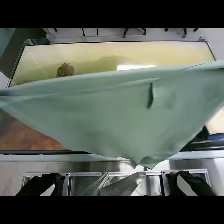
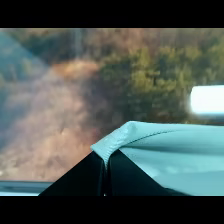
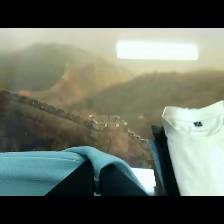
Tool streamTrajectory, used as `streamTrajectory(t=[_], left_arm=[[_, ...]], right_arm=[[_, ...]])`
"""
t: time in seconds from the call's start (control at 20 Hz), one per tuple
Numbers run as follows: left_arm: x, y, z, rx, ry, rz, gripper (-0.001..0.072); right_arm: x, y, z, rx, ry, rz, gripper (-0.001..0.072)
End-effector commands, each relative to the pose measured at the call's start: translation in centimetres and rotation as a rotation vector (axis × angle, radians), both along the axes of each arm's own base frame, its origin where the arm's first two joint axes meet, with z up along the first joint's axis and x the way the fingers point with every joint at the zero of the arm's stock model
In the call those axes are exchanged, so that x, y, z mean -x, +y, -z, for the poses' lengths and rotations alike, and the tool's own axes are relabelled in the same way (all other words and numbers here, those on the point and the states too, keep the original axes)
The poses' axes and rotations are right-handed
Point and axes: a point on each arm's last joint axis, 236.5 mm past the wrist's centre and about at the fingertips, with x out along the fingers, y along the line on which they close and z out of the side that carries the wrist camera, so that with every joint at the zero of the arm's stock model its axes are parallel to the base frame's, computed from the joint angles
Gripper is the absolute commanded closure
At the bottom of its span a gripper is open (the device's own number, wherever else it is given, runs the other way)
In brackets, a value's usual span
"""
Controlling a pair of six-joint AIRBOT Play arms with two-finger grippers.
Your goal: Fold the shirts.
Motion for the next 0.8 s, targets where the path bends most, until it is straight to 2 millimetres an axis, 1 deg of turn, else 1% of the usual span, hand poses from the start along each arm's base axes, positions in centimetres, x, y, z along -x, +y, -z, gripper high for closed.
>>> streamTrajectory(t=[0.0, 0.1, 0.15, 0.2, 0.25, 0.3, 0.35, 0.4, 0.45, 0.55, 0.65, 0.7, 0.75], left_arm=[[-6.8, 0.6, 10.1, 0.036, 0.175, 0.008, 0.0697], [-11.7, 1.0, 14.9, 0.144, 0.182, -0.001, 0.0696], [-13.8, 1.2, 17.4, 0.192, 0.195, 0.003, 0.0696], [-15.3, 1.7, 19.8, 0.217, 0.227, -0.009, 0.0696], [-16.3, 2.3, 22.4, 0.23, 0.273, -0.028, 0.0696], [-17.1, 2.6, 24.5, 0.247, 0.316, -0.041, 0.0696], [-18.0, 2.6, 26.1, 0.263, 0.344, -0.048, 0.0696], [-19.1, 2.6, 27.2, 0.269, 0.353, -0.048, 0.0696], [-20.2, 2.2, 27.9, 0.273, 0.353, -0.04, 0.0696], [-22.3, 2.0, 28.3, 0.266, 0.343, -0.029, 0.0696], [-24.0, 1.8, 27.9, 0.259, 0.318, -0.02, 0.0696], [-24.4, 2.2, 27.8, 0.244, 0.321, -0.022, 0.0696], [-24.4, 2.3, 27.9, 0.241, 0.332, -0.023, 0.0696]], right_arm=[[-8.2, -0.5, 10.4, -0.115, 0.202, 0.012, 0.069], [-13.0, -0.5, 16.6, -0.192, 0.233, 0.03, 0.069], [-15.1, -0.5, 19.2, -0.221, 0.235, 0.037, 0.069], [-17.0, 0.0, 21.6, -0.25, 0.242, 0.012, 0.069], [-18.5, 0.8, 23.4, -0.274, 0.253, -0.023, 0.0689], [-20.2, 1.8, 25.0, -0.298, 0.246, -0.056, 0.069], [-21.7, 2.5, 26.2, -0.316, 0.232, -0.067, 0.0689], [-23.1, 3.0, 27.2, -0.322, 0.211, -0.065, 0.069], [-24.3, 3.3, 28.1, -0.323, 0.194, -0.053, 0.069], [-25.8, 3.8, 29.4, -0.321, 0.173, -0.04, 0.069], [-26.1, 4.3, 30.2, -0.321, 0.178, -0.041, 0.0689], [-26.0, 4.4, 30.6, -0.324, 0.192, -0.042, 0.0689], [-25.7, 4.3, 31.0, -0.324, 0.213, -0.045, 0.0689]])
